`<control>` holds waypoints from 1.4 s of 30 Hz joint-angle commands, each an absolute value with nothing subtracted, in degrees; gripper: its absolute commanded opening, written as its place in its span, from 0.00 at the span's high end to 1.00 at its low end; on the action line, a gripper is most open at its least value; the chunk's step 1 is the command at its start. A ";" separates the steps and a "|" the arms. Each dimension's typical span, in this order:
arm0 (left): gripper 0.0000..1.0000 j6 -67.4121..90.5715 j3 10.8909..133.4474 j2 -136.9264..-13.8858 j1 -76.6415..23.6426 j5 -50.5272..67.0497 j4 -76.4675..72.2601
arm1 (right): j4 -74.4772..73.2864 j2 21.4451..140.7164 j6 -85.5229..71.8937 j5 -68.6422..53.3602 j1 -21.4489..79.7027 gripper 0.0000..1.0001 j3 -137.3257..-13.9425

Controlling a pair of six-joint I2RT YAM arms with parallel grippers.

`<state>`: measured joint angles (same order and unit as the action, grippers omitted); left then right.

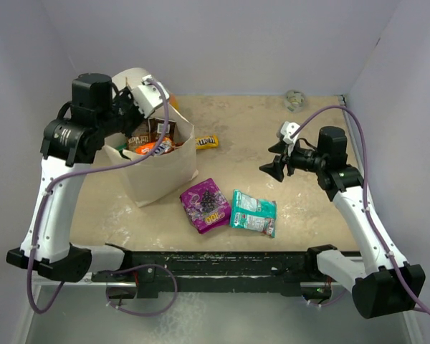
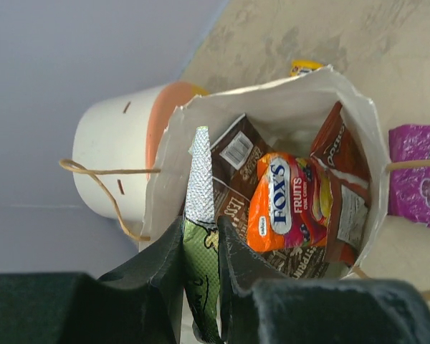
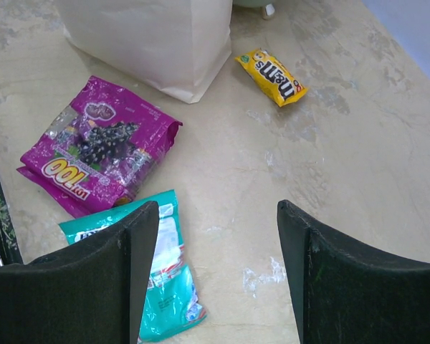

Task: Place the snacks into the paper bag
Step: Place the snack in the paper bag.

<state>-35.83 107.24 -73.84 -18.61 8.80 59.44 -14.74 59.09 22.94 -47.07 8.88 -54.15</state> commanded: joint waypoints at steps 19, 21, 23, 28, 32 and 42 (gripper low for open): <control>1.00 -51.09 113.95 -89.07 -0.60 23.58 78.73 | -12.47 57.69 25.57 -46.74 8.42 0.29 -52.91; 0.98 -51.28 114.14 -89.86 -0.45 23.87 79.28 | -12.17 57.47 25.52 -46.91 8.27 0.29 -52.54; 0.97 -51.30 114.33 -90.59 -0.44 24.07 79.95 | -11.77 57.46 25.51 -46.93 8.31 0.28 -52.30; 0.95 -51.25 114.70 -91.72 -0.35 24.01 81.13 | -11.61 57.49 25.58 -47.33 8.10 0.28 -52.07; 0.90 -51.04 114.80 -91.87 -0.35 23.98 81.94 | -11.88 58.18 25.71 -47.65 8.12 0.27 -52.26; 0.68 -49.45 114.90 -91.19 -0.35 24.29 80.48 | -11.66 57.84 26.17 -48.24 8.11 0.25 -51.62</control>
<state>-49.15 112.40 -92.14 -0.73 22.04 81.58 -13.41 58.48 25.12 -46.24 8.45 -52.03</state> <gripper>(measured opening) 0.297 0.741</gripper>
